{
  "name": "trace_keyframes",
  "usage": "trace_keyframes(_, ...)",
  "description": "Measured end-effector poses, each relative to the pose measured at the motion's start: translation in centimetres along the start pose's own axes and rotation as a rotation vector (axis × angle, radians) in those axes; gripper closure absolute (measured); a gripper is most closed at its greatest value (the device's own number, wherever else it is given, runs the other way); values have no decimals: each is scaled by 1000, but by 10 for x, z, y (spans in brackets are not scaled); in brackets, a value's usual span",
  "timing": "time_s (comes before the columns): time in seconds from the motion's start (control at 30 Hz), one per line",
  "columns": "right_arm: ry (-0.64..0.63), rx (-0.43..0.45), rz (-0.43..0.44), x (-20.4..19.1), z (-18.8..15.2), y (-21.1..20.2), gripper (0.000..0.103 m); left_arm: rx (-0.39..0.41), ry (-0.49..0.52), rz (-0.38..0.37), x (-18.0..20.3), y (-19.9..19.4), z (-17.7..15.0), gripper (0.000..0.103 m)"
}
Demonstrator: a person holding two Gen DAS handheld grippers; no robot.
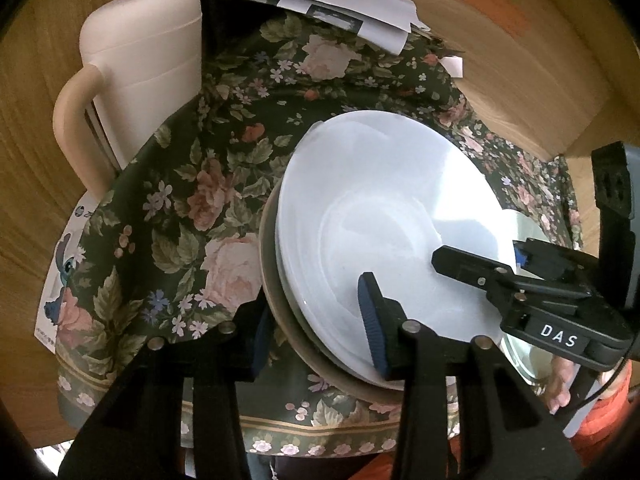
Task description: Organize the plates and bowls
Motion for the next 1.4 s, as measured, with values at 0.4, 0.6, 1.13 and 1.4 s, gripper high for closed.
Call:
trace_keyframes(0.4,3,53,-6,-2,-2,-17,67,15,1,51,7,-7,7,63)
trace_keyframes(0.6,28,94,-3,3,-4,-33,67,50,24,48,21,-19,14,63)
trace_keyframes(1.13,109,200,-79,41,-24,-97,67,95,132,-24,86,-31,25,63)
trace_keyframes(1.4,163,219,-114,65,-45,-117,67,76,191,-60,123,-24,18,63)
Point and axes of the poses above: each gripper's, at about its wrist camera, not at the fingertips, and y roughly the way its jaws point, x to its right, z to its top, the point moved 2 cm from there along y, roughly the way its jaws point, and after that the axes turned 4 degrees about -y, right-handed, at the moved point
